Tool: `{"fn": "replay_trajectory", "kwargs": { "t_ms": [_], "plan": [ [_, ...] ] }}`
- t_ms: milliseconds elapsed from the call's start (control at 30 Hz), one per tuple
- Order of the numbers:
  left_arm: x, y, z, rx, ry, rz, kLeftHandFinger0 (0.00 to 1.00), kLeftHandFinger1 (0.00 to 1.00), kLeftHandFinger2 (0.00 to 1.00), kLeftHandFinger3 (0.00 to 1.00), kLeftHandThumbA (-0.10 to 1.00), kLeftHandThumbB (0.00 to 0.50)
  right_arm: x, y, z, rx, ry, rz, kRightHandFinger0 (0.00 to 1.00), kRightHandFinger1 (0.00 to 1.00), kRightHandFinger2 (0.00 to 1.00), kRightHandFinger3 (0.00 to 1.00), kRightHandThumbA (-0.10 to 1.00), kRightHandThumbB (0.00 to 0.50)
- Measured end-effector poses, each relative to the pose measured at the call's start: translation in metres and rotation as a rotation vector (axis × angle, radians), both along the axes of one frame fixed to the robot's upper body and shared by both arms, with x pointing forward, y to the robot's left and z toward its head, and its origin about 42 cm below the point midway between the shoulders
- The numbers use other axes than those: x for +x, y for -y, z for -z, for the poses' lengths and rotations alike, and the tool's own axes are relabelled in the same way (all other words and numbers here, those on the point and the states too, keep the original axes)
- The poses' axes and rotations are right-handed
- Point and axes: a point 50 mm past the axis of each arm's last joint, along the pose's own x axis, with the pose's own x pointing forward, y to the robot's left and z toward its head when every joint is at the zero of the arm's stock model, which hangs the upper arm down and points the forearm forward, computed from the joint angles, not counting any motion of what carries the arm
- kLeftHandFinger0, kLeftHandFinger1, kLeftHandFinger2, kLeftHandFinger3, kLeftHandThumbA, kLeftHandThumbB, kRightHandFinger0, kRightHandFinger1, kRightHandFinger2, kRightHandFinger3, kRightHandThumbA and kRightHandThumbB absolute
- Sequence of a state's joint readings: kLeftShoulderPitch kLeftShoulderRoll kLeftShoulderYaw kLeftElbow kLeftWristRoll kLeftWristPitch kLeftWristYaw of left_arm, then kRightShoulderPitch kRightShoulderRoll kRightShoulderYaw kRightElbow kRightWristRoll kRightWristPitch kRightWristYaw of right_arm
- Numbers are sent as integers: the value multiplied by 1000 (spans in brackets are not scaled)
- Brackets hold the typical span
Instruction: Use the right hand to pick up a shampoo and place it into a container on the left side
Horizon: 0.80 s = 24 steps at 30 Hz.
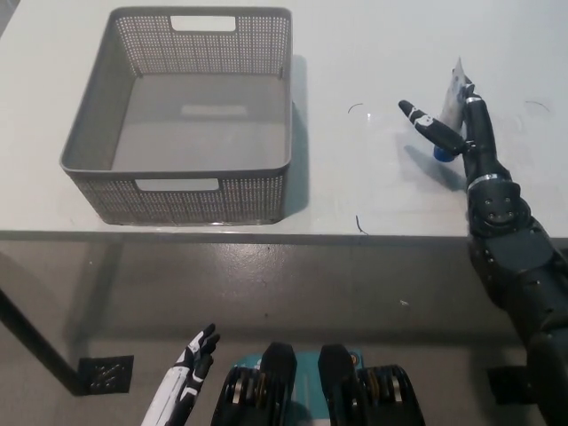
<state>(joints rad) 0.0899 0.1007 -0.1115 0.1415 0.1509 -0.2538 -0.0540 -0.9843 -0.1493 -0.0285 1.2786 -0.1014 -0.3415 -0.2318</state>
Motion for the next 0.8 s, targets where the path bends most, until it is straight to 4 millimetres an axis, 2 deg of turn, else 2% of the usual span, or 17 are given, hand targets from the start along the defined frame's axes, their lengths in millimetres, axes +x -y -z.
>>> {"fn": "replay_trajectory", "kwargs": {
  "t_ms": [200,267,300,333,367,400,433,467,500,533,633,800],
  "plan": [
    [0,1,-2,-1,5,5,1000,1000,1000,1000,1000,221,-1,-4,4,2,-20,-4,1000,1000,1000,1000,927,409],
    [0,1,-2,-1,5,6,1000,1000,1000,1000,1000,205,0,-4,3,7,-21,-1,1000,1000,1000,1000,679,369],
    [0,1,-2,0,5,6,1000,1000,1000,1000,1000,204,0,-4,3,18,-22,3,1000,1000,1000,1000,651,375],
    [0,1,-2,-1,6,7,1000,1000,1000,1000,1000,212,1,-4,3,22,-23,10,415,432,490,592,165,213],
    [0,1,-2,-1,6,7,1000,1000,1000,1000,1000,218,1,-4,2,23,-23,22,47,120,245,287,-67,242],
    [1,1,-2,-1,6,7,1000,1000,1000,1000,1000,219,1,-4,2,23,-22,35,9,69,246,270,-93,236],
    [1,1,-2,-1,6,7,1000,1000,1000,1000,1000,226,2,-4,1,19,-20,57,0,3,190,172,-100,194],
    [1,1,-2,-1,6,7,1000,1000,1000,1000,1000,233,2,-3,1,17,-17,73,0,14,332,303,-100,165],
    [1,1,-2,-1,6,7,1000,1000,1000,1000,1000,238,1,-3,1,14,-15,90,0,31,428,420,-100,150],
    [1,1,-2,0,6,7,1000,1000,1000,1000,1000,238,1,-2,1,13,-11,111,0,50,461,470,-100,140],
    [1,1,-2,0,8,7,1000,1000,1000,1000,1000,232,0,-1,2,4,-4,150,0,90,515,539,-100,145],
    [2,1,-3,1,11,8,1000,1000,1000,1000,1000,225,-1,2,1,7,15,203,0,119,546,572,-100,137]
  ]
}}
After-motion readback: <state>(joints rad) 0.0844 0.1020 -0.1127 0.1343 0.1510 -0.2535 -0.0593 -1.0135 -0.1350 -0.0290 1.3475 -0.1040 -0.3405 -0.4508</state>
